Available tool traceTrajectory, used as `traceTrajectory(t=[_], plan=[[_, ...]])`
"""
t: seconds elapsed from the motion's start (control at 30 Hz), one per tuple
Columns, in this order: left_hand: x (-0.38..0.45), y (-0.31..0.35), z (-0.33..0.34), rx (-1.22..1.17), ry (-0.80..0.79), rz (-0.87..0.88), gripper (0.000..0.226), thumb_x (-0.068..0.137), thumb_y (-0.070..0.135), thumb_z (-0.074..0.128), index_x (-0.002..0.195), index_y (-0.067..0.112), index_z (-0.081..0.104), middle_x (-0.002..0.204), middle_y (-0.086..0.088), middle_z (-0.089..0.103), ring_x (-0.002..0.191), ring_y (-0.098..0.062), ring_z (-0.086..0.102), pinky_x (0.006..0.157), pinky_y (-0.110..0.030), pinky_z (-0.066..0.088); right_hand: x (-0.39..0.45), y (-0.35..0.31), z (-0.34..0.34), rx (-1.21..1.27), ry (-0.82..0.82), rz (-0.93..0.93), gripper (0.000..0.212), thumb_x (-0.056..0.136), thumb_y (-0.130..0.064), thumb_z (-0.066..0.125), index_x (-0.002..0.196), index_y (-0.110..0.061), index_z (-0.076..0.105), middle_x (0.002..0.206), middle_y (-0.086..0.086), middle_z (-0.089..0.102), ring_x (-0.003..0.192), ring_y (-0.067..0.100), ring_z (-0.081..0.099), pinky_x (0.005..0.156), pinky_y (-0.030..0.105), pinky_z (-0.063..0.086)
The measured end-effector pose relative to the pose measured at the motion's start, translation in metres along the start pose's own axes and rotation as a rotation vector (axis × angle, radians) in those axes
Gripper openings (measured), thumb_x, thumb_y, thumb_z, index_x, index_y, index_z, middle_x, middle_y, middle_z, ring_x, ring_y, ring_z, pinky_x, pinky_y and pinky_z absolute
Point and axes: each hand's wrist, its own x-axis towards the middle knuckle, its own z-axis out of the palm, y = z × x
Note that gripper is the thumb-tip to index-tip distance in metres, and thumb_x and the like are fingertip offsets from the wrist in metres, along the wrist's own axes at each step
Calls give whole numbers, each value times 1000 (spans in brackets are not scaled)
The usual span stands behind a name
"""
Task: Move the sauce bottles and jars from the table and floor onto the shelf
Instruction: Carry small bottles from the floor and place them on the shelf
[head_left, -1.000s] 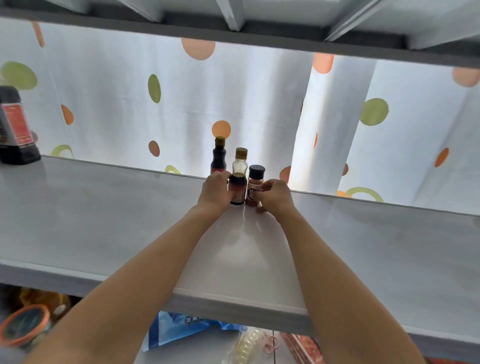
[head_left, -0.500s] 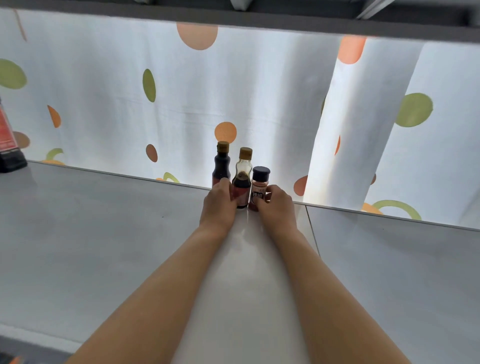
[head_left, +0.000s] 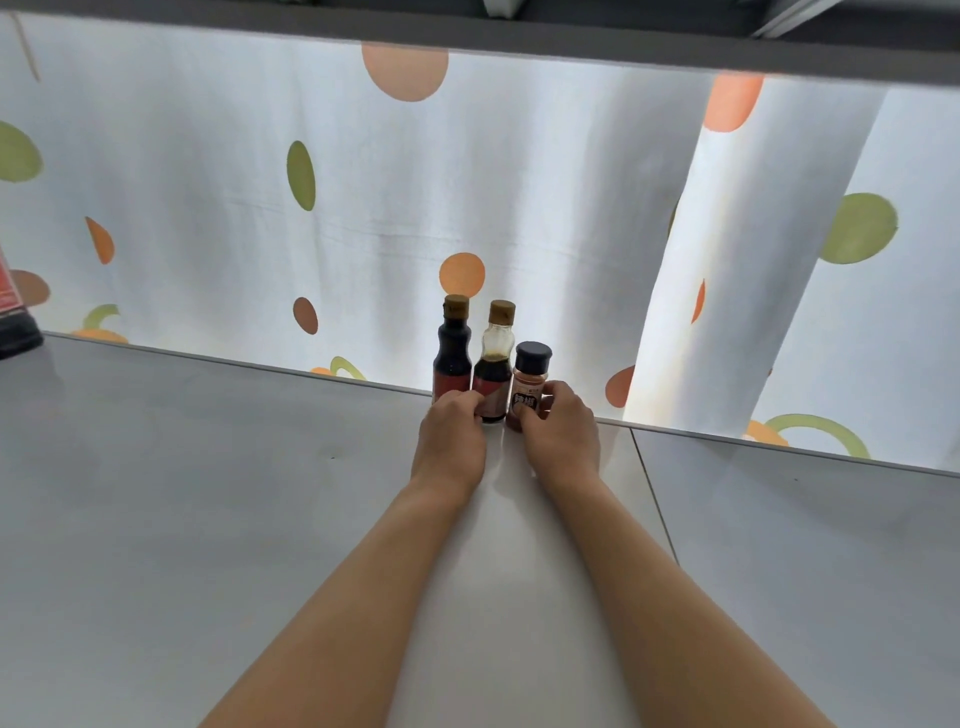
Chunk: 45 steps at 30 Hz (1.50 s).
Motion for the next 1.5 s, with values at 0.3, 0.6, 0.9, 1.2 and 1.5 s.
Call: traceTrajectory(t=[0.3,0.6,0.9,1.2,1.5], plan=[[5,-8,-8,-57,142,-154,26,88,-2,49,103,6,69,103,-13,69,96,-28,61,81,-29,44,6,5,7,-38,10,-14,32,90,-32,64,121,-23,60,112,-2,71,104,22,64,87,42,53],[-9,12,-4,310,-135,93,21,91,2,43,103,6,59,109,-12,59,103,-31,54,80,-35,42,-3,-1,-2,-2,-29,36,39,91,-21,63,128,-10,52,115,9,66,106,29,62,88,39,50],[-51,14,-34,495,-648,195,50,103,22,24,152,19,24,161,-5,19,148,-22,15,121,-43,10,-67,0,-43,-435,-201,-20,32,97,-14,40,119,-8,62,128,15,62,119,36,56,98,38,43],[-121,10,-105,576,-750,208,60,104,43,11,156,17,-1,164,0,-6,150,-15,-6,121,-43,-4,-156,-20,-64,-681,-518,-58,61,106,-47,21,159,-19,12,167,1,5,154,13,2,124,38,-1],[-206,14,-154,658,-622,103,58,104,41,11,156,17,2,164,2,-3,150,-14,-2,122,-39,0,-226,-39,-75,-676,-595,-156,63,106,-43,16,159,-11,6,167,4,-1,154,16,-3,123,39,-4]])
